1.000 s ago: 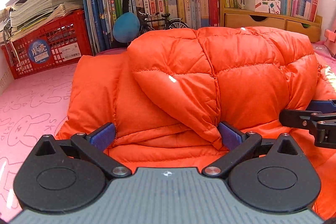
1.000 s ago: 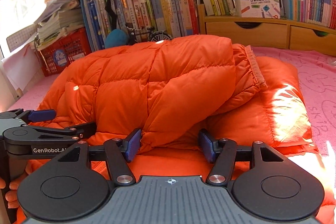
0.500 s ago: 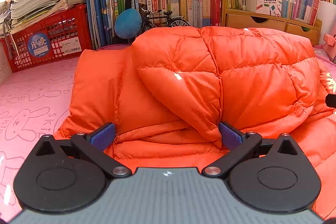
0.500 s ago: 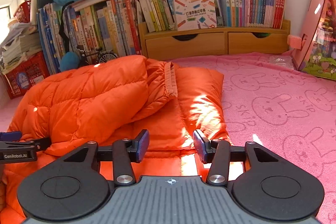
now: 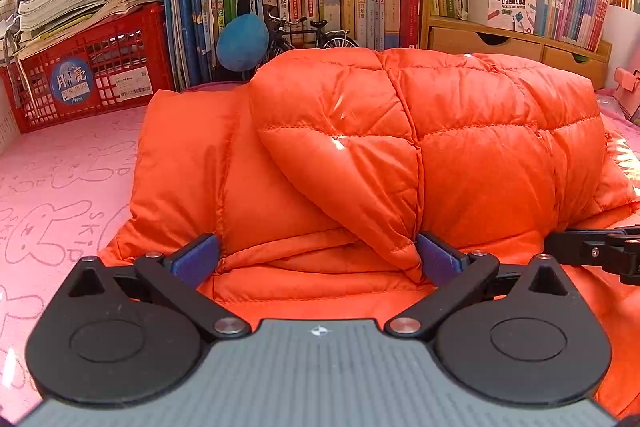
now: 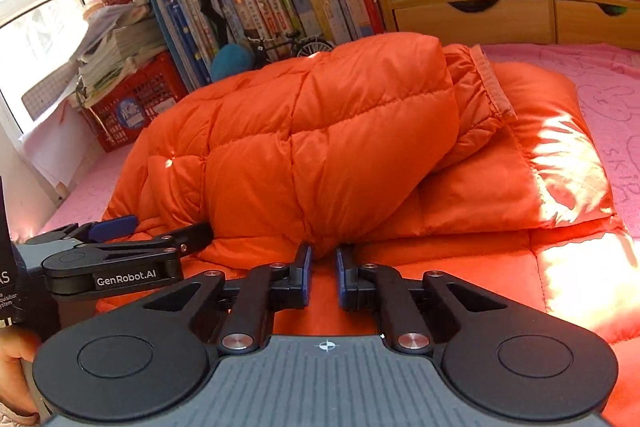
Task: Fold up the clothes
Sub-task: 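Lift the held hem and fold it over the jacket body with the right gripper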
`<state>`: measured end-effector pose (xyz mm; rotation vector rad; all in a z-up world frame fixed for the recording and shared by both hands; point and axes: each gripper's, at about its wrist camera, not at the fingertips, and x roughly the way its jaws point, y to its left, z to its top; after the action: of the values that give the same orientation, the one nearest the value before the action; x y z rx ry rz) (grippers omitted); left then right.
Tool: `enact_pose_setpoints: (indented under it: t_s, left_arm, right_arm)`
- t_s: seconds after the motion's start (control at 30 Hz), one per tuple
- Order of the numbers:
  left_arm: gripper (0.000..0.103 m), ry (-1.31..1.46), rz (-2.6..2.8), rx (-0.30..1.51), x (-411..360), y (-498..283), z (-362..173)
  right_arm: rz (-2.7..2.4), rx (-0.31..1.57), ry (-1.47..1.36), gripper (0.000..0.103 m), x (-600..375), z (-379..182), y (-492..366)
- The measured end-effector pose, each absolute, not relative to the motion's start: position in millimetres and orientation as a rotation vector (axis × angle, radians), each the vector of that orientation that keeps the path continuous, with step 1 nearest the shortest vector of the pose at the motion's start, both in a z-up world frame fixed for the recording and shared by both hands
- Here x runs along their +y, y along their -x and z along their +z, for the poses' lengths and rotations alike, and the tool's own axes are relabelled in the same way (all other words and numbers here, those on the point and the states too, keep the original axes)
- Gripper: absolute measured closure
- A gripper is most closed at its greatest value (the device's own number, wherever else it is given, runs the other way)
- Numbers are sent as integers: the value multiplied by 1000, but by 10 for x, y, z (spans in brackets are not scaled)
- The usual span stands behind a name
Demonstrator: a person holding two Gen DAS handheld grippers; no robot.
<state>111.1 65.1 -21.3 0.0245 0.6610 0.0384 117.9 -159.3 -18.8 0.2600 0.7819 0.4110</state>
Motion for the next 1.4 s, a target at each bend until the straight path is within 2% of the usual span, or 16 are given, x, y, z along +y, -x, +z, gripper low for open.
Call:
enact_pose_setpoints:
  t_s: [0.07, 0.3, 0.33, 0.4, 0.6, 0.73, 0.77, 0.87, 0.97, 1.2, 1.4]
  left_arm:
    - [0, -23, 39, 662, 654, -1112, -211]
    - [0, -18, 36, 664, 672, -1118, -202]
    - [0, -17, 36, 664, 672, -1117, -204]
    - [0, -18, 37, 665, 667, -1121, -209]
    - [0, -12, 36, 669, 659, -1133, -221]
    - [0, -9, 35, 669, 657, -1136, -224]
    - [0, -6, 34, 670, 659, -1137, -225]
    - [0, 1, 27, 673, 667, -1143, -228]
    - [0, 10, 16, 673, 678, -1142, -231]
    - [0, 28, 9, 674, 697, -1145, -228]
    - [0, 40, 6, 671, 737, -1129, -211]
  right_arm:
    - [408, 804, -352, 103, -1747, -263, -1233]
    - [432, 774, -406, 102, -1877, -309, -1198]
    - [427, 760, -393, 100, -1884, -286, -1153]
    - [435, 719, -360, 90, -1904, -207, -1035]
    - [588, 641, -312, 89, -1680, 141, -942]
    - [587, 710, -327, 89, -1506, 33, -1201]
    - [570, 739, -321, 89, -1491, -43, -1242]
    - [520, 794, -351, 103, -1571, -282, -1316]
    - [518, 819, -467, 103, -1748, -363, -1368]
    - [425, 781, -445, 103, -1922, -371, -1270]
    - [268, 731, -487, 103, -2450, -395, -1150]
